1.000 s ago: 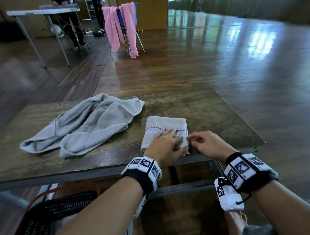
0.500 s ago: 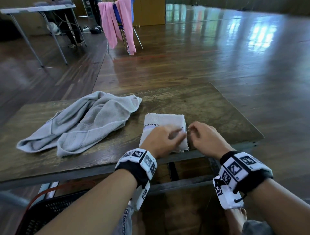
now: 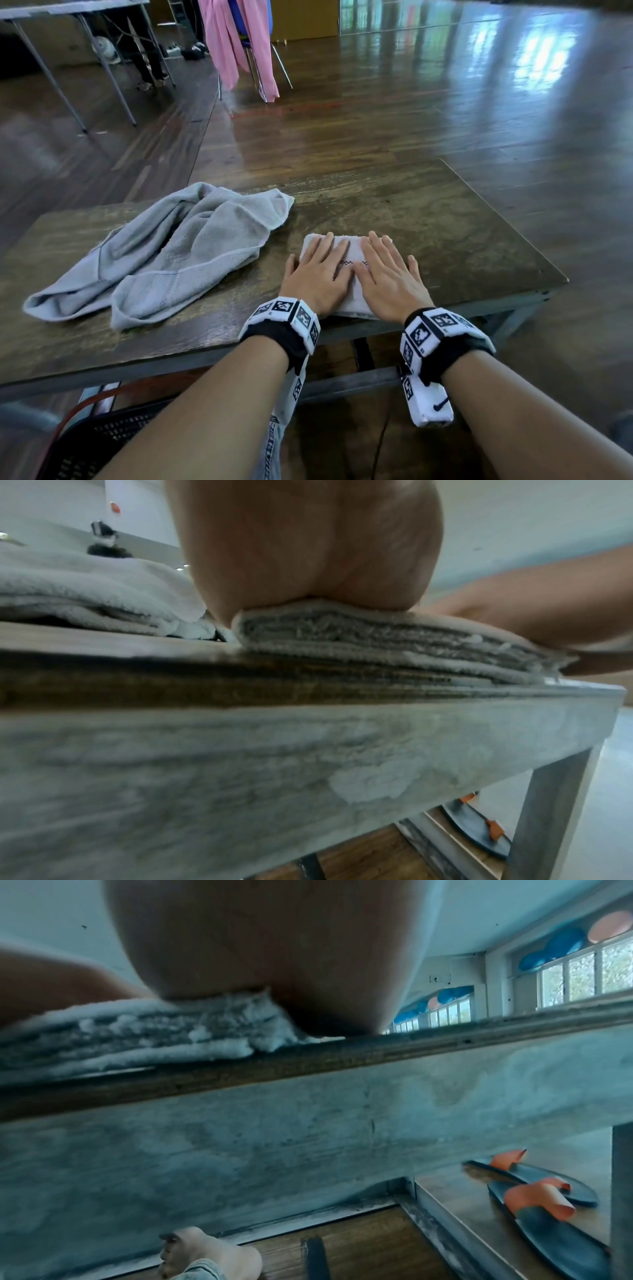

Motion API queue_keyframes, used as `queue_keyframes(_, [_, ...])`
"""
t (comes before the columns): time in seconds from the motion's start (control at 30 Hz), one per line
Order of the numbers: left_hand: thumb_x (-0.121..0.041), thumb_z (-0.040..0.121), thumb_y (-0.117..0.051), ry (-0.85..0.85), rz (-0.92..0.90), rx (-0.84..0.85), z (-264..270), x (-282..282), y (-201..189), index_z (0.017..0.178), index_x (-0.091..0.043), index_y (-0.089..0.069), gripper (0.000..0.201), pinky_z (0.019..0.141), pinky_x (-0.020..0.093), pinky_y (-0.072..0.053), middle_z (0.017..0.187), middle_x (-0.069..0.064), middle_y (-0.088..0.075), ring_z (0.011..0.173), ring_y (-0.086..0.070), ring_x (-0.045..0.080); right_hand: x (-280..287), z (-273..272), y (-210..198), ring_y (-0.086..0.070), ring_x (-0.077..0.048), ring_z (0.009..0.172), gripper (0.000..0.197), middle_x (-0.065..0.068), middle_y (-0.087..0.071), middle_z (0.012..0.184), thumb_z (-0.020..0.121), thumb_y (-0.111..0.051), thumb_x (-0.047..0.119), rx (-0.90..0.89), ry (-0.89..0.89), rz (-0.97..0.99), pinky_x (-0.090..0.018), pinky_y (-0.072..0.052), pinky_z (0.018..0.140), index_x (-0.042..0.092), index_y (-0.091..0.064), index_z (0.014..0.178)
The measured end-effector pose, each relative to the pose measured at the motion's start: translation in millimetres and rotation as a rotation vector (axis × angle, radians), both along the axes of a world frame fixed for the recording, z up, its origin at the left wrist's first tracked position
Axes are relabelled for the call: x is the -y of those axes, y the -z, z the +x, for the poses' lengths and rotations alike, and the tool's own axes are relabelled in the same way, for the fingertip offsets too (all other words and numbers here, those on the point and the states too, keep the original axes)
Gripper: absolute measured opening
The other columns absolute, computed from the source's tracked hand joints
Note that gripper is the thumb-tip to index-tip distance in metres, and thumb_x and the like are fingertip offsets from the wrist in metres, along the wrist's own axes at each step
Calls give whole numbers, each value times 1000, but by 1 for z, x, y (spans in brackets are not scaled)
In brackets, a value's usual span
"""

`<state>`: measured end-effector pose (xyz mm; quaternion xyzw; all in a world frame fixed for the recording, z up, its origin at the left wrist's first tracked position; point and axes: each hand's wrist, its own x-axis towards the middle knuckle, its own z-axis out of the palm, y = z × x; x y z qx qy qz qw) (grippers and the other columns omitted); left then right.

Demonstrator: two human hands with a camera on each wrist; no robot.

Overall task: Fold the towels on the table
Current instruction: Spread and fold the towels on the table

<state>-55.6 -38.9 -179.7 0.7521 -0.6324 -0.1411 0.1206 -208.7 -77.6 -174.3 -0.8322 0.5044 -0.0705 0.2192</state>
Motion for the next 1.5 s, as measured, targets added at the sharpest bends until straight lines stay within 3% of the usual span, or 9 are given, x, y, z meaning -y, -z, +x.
queue_keyframes(0.3, [-51,101,-10,-149,89,-85,12,-5,1,154,-44,6,55,121,45,12,163,-18,15,152,12,11,-5,-7,-1,11,-14,155,61,18,19,166,105,-9,50,-58,39,51,-49,8,124,32,11,160])
queue_keyframes(0.6, [-51,103,-14,-218,86,-109,19,-12,0,156,-27,10,64,122,39,10,166,-4,11,152,13,15,-12,-8,5,14,-14,155,62,16,23,165,104,-7,53,-49,65,33,-46,10,123,33,15,158])
queue_keyframes(0.77, [-52,102,-22,-287,8,-112,12,-18,-1,156,-18,-15,64,123,41,5,167,1,2,153,6,17,-19,-5,6,16,-21,155,61,-4,28,165,102,-15,57,-34,158,48,-45,10,124,46,8,157])
queue_keyframes(1.0, [-44,97,-49,-380,-173,-171,4,-37,-7,121,-10,-53,42,121,43,-18,148,10,-34,141,-29,26,-38,-8,-2,13,-26,155,60,-9,10,169,101,-17,61,-101,151,60,-46,5,125,54,11,154])
queue_keyframes(1.17, [-33,84,-66,-389,-133,-684,26,-64,-41,98,-5,-66,32,86,35,-47,115,8,-62,101,-59,22,-55,0,-18,-5,-35,155,79,-10,-7,169,99,-29,64,-56,171,81,-54,-8,122,37,20,156])
queue_keyframes(1.23, [-23,80,-64,-399,-226,-988,39,-92,-59,73,-15,-64,10,75,33,-46,80,0,-66,80,-62,17,-64,15,-28,-10,-41,152,89,-18,-16,166,97,-37,65,71,210,148,-57,-12,121,30,18,158])
queue_keyframes(1.3, [-14,82,-59,-466,-309,-1208,55,-129,-68,64,-21,-57,20,66,28,-44,66,-4,-58,64,-57,9,-78,37,-39,-29,-43,146,91,-20,-39,155,94,-45,66,267,185,264,-59,-24,119,31,10,158])
queue_keyframes(1.4, [-15,80,-58,-585,-392,-1465,86,-189,-67,71,-16,-53,10,72,33,-42,76,5,-55,71,-55,21,-105,84,-53,-59,-30,122,89,-10,-58,138,85,-58,67,511,28,426,-53,-46,106,40,-7,153])
queue_keyframes(1.5, [-21,77,-54,-712,-448,-1627,121,-251,-53,101,-13,-57,25,85,43,-42,104,15,-56,93,-54,31,-131,141,-60,-65,-24,111,81,-11,-61,131,93,-66,37,606,-157,557,-51,-51,100,31,-10,152])
